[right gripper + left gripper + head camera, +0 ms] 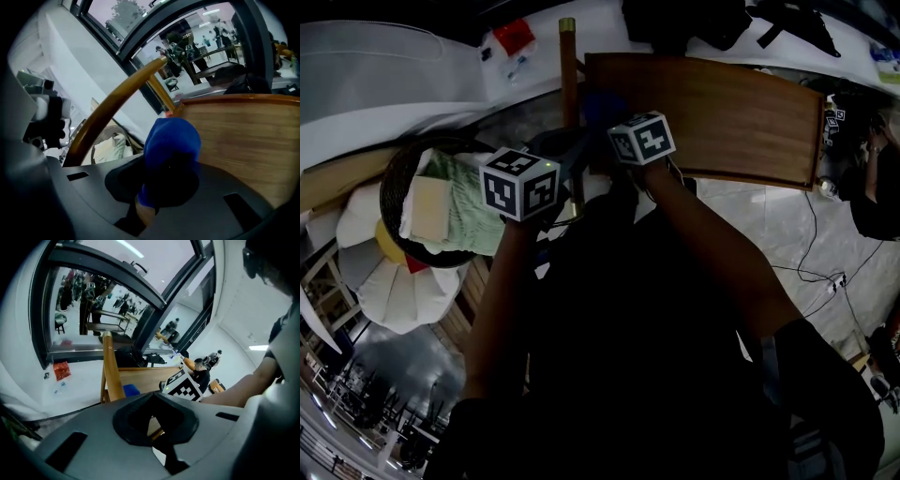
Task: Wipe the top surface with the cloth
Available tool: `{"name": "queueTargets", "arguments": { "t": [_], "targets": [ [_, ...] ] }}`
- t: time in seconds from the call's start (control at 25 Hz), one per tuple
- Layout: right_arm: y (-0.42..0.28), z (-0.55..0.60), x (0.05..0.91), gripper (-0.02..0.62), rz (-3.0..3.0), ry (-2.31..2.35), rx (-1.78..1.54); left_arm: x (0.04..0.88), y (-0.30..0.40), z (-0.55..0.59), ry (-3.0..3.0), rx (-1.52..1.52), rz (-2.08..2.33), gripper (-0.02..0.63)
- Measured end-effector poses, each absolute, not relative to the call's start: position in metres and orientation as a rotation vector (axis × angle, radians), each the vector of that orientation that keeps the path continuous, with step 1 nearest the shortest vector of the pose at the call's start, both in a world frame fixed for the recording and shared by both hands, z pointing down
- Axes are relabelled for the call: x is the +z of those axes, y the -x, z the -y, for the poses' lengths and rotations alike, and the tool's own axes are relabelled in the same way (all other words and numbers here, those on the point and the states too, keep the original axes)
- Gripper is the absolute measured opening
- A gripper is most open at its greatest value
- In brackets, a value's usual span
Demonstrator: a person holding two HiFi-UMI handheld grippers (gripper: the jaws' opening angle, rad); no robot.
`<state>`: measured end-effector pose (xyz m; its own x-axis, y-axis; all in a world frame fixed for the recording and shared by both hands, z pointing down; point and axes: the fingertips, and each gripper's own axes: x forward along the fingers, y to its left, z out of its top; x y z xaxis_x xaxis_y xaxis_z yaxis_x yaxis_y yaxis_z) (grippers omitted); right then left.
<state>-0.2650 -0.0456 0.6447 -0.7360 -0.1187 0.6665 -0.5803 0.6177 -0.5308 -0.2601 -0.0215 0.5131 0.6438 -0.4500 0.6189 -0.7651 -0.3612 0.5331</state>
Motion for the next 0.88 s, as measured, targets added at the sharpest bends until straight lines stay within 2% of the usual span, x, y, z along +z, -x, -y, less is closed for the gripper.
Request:
{"name": "queueTargets", "arguments": {
  "t": [0.52, 0.88],
  "targets": [
    [0.257, 0.045, 0.662, 0.061, 2.189, -0.538, 0.906, 0.518, 0.241, 0.026, -2.049, 0.520, 0.891, 0.008],
    [0.177, 0.060, 0.666, 0.061, 2.129, -0.582, 0.939, 0.518, 0.181, 0.049, -2.065, 0.523, 0.840, 0.008]
  ]
}}
